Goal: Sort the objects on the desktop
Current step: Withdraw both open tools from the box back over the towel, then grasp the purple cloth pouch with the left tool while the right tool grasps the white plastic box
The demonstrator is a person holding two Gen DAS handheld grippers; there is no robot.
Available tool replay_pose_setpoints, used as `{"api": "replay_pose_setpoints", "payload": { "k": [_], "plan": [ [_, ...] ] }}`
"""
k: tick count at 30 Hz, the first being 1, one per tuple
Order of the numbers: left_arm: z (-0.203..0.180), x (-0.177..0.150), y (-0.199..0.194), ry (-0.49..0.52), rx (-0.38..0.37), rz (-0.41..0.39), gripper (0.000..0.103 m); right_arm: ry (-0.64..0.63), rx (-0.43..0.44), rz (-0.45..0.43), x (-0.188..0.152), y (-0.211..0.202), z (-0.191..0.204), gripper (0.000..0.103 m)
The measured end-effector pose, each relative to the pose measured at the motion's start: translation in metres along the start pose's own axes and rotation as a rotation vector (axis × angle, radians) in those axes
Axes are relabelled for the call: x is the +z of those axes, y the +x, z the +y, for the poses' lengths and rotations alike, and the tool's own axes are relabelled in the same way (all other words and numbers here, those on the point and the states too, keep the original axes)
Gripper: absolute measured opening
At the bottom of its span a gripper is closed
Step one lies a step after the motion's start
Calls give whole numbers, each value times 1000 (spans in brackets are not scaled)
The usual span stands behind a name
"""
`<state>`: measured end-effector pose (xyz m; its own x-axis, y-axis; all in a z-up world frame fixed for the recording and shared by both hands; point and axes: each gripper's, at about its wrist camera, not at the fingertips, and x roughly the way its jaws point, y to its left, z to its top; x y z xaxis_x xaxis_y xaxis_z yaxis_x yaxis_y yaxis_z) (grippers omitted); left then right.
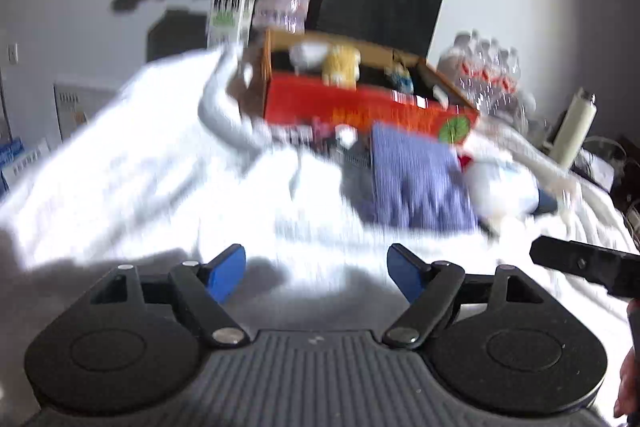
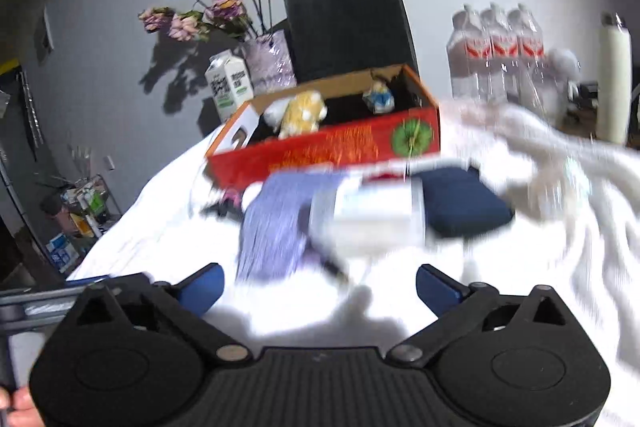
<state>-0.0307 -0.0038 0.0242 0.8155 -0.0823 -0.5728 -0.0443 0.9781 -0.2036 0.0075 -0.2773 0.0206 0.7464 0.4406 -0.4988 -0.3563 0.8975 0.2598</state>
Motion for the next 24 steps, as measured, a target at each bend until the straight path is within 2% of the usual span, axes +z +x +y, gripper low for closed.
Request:
{"api": "replay_pose_setpoints", "payload": {
  "k": [2, 4, 8, 11, 15, 19, 21, 22, 24],
  "plan": [
    [1, -13, 2, -3, -8, -4, 80, -30, 12, -20, -17, -6, -2, 103],
    [-2, -21, 5, 30, 14, -26, 80, -32, -5, -81, -30, -17, -3, 103],
    [-6, -28, 9, 51, 38, -24, 81, -34, 32, -207, -42, -30, -11, 103],
    [-9, -31, 11, 75, 33, -14, 84, -19, 56, -181, -35, -27, -13, 103],
    [-13, -35, 11, 106, 33, -9, 84, 5, 110, -219, -43, -30, -14, 103],
    [-15, -35, 10, 109, 41, -3, 86, -56, 57, -208, -45, -29, -4, 103],
    [-20, -29, 10, 122, 67, 30, 86, -82, 12, -191, -44, -26, 0, 103],
    [-22, -23, 8, 121, 37, 35, 85, -94, -6, -189, -43, -26, 2, 103],
    [-23, -6, 4, 91, -69, 2, 86, -90, -42, -191, -35, -26, 2, 103]
  ]
}}
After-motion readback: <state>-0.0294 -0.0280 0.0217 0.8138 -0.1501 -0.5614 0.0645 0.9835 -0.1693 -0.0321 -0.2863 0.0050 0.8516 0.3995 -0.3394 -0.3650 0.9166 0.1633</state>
